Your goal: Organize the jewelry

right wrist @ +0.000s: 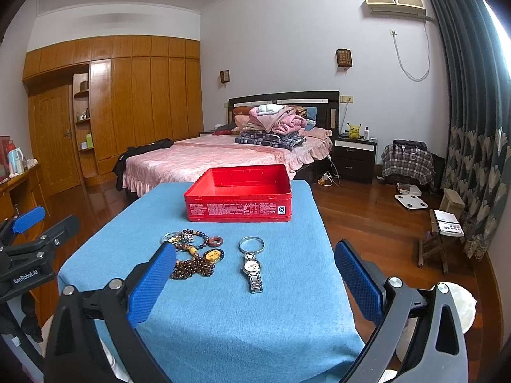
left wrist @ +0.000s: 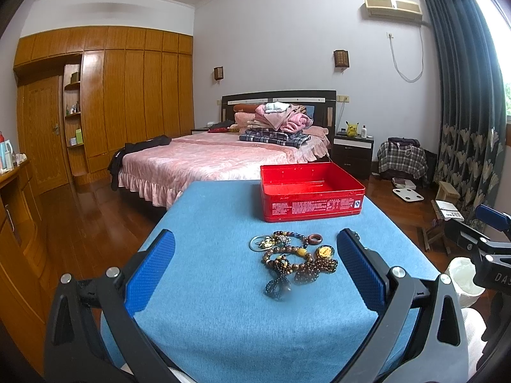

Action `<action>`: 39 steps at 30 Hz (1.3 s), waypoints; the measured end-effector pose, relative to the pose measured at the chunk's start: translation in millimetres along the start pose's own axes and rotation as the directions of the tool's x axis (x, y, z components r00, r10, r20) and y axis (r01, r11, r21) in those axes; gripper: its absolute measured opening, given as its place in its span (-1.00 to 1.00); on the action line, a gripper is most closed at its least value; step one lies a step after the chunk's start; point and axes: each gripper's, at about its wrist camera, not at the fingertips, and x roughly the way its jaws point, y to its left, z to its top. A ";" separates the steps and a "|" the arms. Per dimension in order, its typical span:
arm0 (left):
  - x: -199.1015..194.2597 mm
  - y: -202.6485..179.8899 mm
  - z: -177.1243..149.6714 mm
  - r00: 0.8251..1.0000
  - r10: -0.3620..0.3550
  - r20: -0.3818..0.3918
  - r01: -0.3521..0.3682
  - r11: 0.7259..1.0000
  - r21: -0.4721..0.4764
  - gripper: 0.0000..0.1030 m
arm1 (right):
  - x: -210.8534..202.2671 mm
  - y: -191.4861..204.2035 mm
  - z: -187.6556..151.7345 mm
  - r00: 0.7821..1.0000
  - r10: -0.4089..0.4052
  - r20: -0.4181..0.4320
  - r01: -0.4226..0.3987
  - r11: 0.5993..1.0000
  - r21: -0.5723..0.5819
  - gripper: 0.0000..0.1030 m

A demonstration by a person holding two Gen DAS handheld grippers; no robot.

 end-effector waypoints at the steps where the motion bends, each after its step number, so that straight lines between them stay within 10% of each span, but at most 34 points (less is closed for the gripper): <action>1: -0.3 -1.0 -1.9 1.000 0.000 0.001 0.000 1.000 -0.001 0.90 | 1.5 -0.2 0.0 1.000 0.001 0.000 -0.001 1.000 -0.001 0.88; 14: 48.8 0.6 -32.5 0.997 -0.015 -0.071 0.012 0.999 -0.044 0.90 | 40.5 -8.2 -29.7 0.997 -0.024 0.071 0.026 0.999 -0.023 0.88; 29: 125.9 -7.6 -82.3 0.993 -0.017 -0.119 0.015 1.000 -0.019 0.89 | 139.1 -23.6 -69.5 0.998 -0.008 -0.059 0.009 1.000 0.021 0.86; 39: 153.6 -11.7 -99.3 0.984 -0.057 -0.170 0.050 0.998 -0.040 0.42 | 160.6 -22.9 -77.8 0.989 0.076 -0.128 -0.074 0.997 0.016 0.06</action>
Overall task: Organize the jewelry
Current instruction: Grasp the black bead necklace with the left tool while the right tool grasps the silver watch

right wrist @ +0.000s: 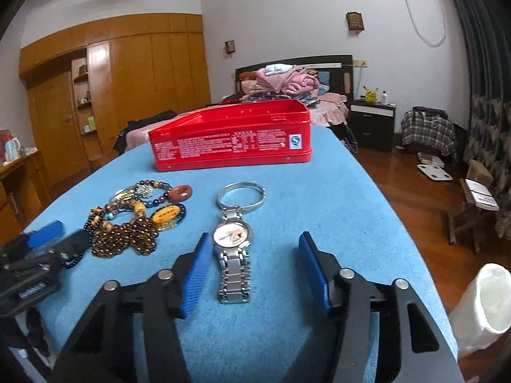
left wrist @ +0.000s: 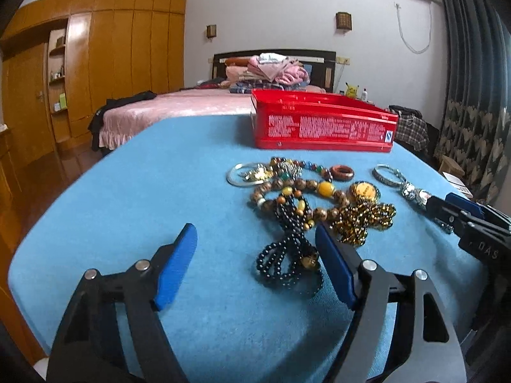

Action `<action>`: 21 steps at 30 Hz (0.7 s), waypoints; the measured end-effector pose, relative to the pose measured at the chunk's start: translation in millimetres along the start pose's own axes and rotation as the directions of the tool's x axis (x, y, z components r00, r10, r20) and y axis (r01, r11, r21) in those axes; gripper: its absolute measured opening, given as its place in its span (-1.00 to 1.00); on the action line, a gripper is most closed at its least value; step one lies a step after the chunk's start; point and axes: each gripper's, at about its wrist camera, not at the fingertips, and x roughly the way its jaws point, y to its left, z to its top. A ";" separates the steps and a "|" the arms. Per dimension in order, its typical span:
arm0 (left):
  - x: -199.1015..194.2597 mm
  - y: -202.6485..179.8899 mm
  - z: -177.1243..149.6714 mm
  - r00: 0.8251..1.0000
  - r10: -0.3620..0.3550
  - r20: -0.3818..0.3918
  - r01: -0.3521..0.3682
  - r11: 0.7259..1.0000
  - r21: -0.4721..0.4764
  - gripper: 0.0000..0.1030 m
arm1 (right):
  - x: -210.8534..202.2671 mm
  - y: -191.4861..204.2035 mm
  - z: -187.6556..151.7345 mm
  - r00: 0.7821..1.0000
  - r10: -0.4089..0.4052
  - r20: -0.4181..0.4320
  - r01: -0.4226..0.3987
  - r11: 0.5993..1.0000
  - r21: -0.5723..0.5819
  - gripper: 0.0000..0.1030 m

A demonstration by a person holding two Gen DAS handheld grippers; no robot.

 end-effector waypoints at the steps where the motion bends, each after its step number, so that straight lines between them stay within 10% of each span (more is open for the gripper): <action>1: 2.3 -1.0 -1.1 1.000 -0.004 -0.003 0.004 1.000 -0.003 0.40 | 0.6 1.9 0.0 1.000 0.004 -0.001 -0.004 1.000 -0.013 0.06; 21: 7.6 -13.4 -1.1 1.000 -0.017 0.003 0.017 1.000 0.009 0.09 | 9.4 21.4 4.3 0.998 0.031 -0.046 -0.036 0.993 -0.115 -0.20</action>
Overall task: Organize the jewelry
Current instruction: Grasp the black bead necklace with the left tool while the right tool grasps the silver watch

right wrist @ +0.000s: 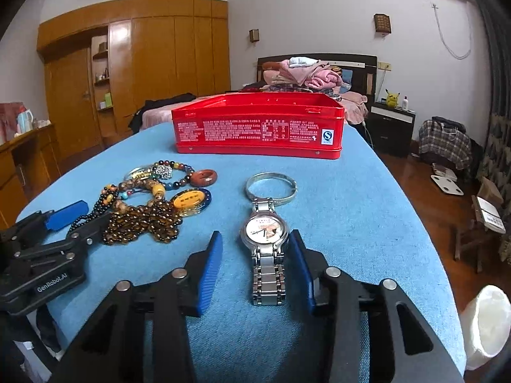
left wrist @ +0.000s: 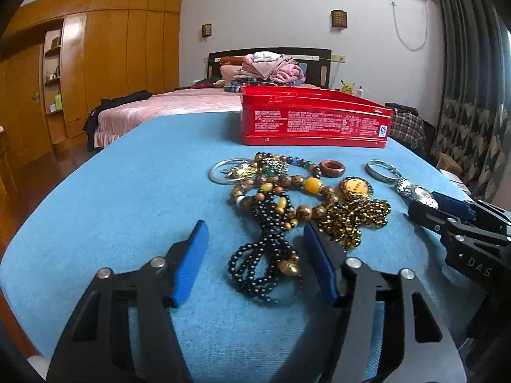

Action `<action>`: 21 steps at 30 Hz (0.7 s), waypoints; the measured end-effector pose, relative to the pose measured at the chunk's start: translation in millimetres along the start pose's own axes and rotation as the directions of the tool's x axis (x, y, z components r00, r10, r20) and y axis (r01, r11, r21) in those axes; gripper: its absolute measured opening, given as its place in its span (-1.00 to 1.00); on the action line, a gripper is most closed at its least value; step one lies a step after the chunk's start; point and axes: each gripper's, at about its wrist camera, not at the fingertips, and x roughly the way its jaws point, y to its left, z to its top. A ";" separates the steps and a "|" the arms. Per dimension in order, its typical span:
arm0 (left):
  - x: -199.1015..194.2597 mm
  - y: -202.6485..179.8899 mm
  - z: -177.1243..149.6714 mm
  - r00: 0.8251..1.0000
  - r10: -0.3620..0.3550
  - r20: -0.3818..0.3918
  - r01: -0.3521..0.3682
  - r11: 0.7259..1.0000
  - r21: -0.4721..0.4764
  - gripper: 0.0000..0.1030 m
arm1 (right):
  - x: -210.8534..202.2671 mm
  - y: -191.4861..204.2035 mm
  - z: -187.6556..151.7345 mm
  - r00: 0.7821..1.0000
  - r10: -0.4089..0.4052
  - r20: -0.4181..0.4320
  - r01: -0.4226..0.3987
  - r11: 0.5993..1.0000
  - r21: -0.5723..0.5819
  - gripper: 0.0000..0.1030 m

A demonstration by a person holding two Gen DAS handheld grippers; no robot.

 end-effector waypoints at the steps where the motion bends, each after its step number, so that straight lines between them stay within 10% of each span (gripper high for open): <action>1: -0.3 -0.1 -0.1 1.000 -0.016 0.004 0.016 1.000 -0.003 -0.07 | 0.9 0.4 0.9 1.000 -0.002 -0.004 0.002 1.000 -0.003 -0.22; 8: 1.8 -6.1 0.7 0.998 -0.065 0.008 0.065 0.998 0.016 -0.60 | 2.5 0.7 3.3 1.000 -0.014 -0.026 0.014 1.000 0.024 -0.39; 21: -24.5 -2.6 18.8 0.995 -0.061 0.083 0.063 0.998 -0.022 -0.71 | -26.1 -7.6 14.9 0.999 0.016 0.041 -0.018 0.998 0.060 -0.40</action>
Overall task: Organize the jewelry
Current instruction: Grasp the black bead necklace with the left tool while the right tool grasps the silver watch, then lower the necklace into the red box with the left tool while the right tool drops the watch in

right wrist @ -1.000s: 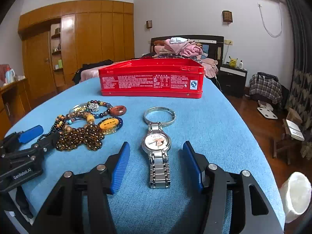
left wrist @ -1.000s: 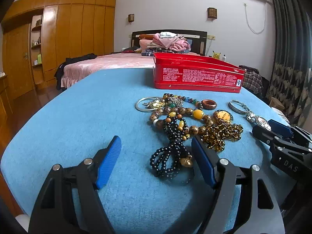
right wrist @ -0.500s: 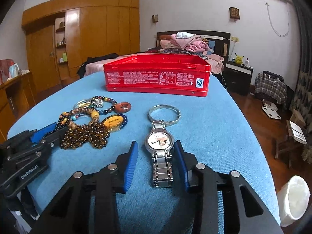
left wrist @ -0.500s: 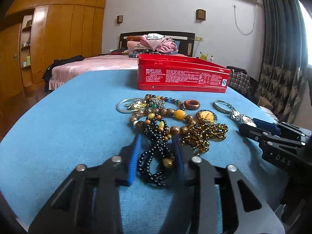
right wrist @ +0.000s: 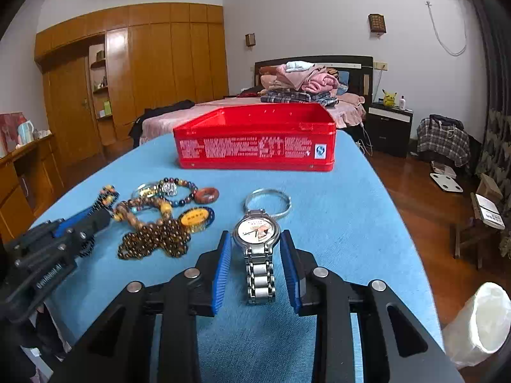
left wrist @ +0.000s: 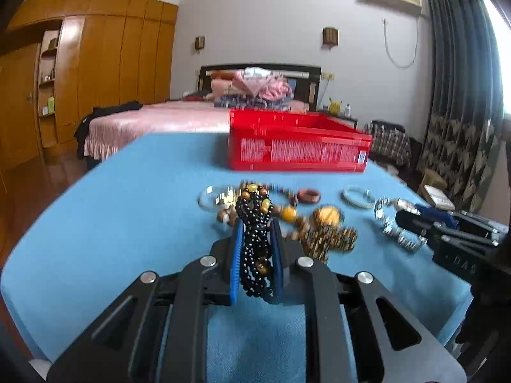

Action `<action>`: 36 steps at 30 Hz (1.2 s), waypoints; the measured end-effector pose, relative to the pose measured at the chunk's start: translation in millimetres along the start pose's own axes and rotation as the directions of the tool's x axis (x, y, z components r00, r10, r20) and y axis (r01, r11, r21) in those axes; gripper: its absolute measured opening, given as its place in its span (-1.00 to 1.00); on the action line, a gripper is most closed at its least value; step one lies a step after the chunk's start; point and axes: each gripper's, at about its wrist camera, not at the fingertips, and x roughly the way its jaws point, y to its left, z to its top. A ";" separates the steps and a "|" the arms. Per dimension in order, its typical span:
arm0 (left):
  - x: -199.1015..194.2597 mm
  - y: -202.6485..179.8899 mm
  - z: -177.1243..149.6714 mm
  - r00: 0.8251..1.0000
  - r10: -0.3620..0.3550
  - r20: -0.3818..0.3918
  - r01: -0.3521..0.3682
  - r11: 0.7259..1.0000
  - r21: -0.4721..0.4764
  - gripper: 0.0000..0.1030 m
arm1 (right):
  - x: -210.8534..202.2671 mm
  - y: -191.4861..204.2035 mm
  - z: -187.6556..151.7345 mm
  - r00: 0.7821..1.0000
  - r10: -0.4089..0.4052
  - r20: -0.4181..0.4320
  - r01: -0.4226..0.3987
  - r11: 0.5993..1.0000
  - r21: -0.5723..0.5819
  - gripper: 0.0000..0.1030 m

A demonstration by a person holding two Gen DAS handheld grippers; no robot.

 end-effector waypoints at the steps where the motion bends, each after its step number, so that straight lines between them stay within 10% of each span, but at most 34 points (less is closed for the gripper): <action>1: -4.1 0.0 5.1 1.000 -0.001 0.020 0.001 1.000 -0.004 -0.71 | -2.5 -0.1 2.7 1.000 0.001 0.009 -0.001 1.000 0.001 -0.40; 20: 23.8 -19.6 88.5 0.991 -0.096 0.089 0.100 0.994 -0.041 -0.71 | -6.5 -17.9 79.9 0.987 0.064 0.145 -0.069 0.997 0.028 -0.40; 36: 159.8 -16.4 157.7 0.994 -0.104 -0.020 0.101 0.990 -0.103 -0.69 | 125.6 -43.6 162.7 0.989 0.085 0.122 -0.095 0.992 0.079 -0.40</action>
